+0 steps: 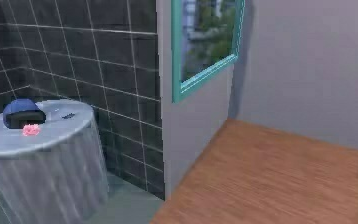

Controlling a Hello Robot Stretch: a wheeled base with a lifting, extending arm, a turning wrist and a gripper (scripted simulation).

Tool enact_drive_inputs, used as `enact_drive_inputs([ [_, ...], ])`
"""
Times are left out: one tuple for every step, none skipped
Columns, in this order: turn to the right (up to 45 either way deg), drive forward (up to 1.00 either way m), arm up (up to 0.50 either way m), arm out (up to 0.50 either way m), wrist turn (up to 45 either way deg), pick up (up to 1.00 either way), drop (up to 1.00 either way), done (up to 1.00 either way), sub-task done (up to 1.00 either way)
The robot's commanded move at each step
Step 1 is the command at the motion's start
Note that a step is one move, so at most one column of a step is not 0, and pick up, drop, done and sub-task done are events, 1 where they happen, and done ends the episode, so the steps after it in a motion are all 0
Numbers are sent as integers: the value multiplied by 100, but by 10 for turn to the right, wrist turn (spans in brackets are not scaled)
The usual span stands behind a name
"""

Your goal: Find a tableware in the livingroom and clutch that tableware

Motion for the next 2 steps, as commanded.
enact_drive_inputs([
  [-390,0,0,0,0,0,0,0,0],
  [0,45,0,0,0,0,0,0,0],
])
